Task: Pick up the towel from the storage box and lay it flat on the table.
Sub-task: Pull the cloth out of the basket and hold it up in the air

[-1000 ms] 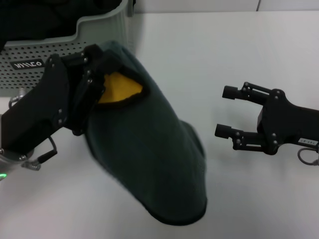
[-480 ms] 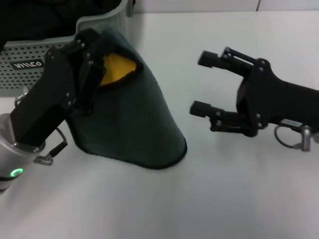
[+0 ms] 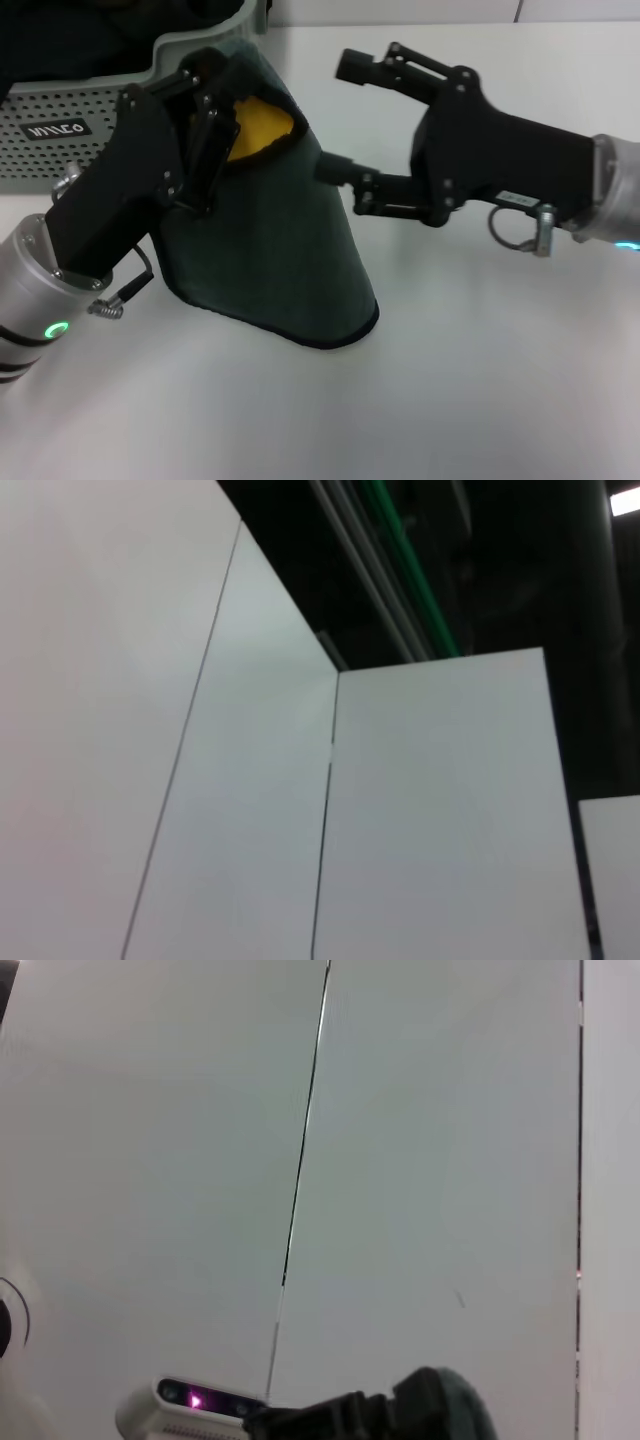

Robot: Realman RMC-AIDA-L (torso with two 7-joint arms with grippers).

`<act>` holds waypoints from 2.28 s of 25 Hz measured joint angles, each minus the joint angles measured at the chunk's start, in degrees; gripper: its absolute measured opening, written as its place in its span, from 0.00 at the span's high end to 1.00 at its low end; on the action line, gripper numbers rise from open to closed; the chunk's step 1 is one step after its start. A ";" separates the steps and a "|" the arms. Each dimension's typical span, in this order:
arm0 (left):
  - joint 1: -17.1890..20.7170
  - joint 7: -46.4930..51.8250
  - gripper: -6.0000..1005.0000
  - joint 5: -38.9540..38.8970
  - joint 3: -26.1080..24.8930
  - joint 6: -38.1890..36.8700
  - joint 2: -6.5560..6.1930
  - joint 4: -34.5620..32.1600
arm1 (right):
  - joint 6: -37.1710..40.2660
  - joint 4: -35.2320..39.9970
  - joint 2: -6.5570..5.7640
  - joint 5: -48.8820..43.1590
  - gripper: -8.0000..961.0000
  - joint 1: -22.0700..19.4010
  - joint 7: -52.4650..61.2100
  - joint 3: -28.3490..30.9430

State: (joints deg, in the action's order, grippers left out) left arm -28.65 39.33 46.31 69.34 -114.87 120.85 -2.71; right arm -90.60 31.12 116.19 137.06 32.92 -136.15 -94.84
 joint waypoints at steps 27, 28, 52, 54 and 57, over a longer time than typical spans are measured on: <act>-0.77 -0.18 0.94 0.66 0.26 1.56 0.00 0.01 | 9.14 0.09 0.00 6.38 0.57 2.51 0.32 -8.09; -0.86 -0.15 0.94 0.71 0.27 1.47 0.00 0.01 | 9.07 0.10 0.01 6.42 0.57 2.51 0.32 -8.46; -0.98 -0.49 0.92 0.18 -0.02 1.68 0.00 0.87 | 6.56 2.31 0.01 8.00 0.71 -0.44 -1.43 -9.94; -1.19 -0.49 0.92 0.17 0.11 1.72 0.00 0.87 | 6.88 2.29 0.01 7.98 0.71 -0.37 -1.43 -9.95; -1.14 -0.49 0.92 0.18 0.04 1.70 0.01 0.86 | 8.15 2.27 0.00 8.03 0.71 -0.32 -1.42 -9.82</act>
State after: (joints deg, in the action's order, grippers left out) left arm -29.80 38.84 46.49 69.39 -113.17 120.85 -1.84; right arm -82.45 33.38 116.19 145.09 32.60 -137.57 -104.66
